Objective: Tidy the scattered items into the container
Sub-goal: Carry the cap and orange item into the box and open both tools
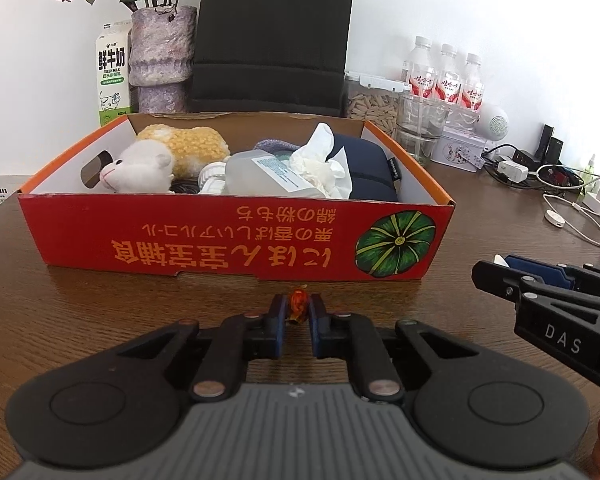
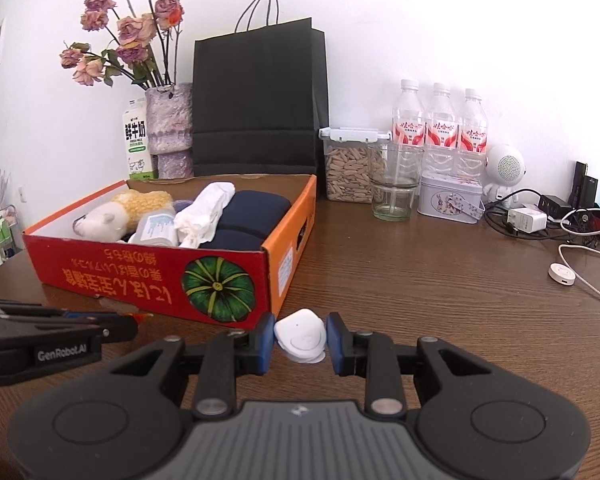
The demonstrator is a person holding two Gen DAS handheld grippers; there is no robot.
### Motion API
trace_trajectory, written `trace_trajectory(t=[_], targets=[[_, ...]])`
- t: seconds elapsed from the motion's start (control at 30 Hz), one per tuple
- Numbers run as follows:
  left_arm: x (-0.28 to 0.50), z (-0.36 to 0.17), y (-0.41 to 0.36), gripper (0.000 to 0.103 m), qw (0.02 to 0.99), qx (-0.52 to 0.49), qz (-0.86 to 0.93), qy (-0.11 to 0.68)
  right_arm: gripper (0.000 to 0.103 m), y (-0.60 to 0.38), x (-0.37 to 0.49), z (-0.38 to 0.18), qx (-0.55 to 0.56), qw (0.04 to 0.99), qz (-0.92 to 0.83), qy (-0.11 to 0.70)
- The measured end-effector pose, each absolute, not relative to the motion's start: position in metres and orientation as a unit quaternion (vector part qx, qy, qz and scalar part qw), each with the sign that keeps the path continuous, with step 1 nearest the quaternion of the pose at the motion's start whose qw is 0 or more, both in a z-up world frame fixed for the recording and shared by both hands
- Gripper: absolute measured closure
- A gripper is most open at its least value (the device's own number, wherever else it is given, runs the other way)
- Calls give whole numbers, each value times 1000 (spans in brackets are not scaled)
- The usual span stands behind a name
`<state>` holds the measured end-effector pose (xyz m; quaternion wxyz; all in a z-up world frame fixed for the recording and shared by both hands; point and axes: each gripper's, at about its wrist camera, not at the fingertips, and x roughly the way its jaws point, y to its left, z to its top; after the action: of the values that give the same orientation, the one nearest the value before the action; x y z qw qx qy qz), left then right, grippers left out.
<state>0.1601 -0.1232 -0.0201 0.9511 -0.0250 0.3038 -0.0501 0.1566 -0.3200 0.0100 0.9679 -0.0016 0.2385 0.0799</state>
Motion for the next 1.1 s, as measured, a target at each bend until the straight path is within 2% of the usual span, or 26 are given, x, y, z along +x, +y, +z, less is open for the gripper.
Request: trace_trajectory(t=[0.6, 1.1], targets=[[124, 28, -51, 90, 968, -52, -75, 232, 76, -265, 124, 46, -1, 979, 112, 170], [195, 71, -34, 90, 981, -25, -95, 168, 76, -213, 205, 89, -13, 983, 129, 130]])
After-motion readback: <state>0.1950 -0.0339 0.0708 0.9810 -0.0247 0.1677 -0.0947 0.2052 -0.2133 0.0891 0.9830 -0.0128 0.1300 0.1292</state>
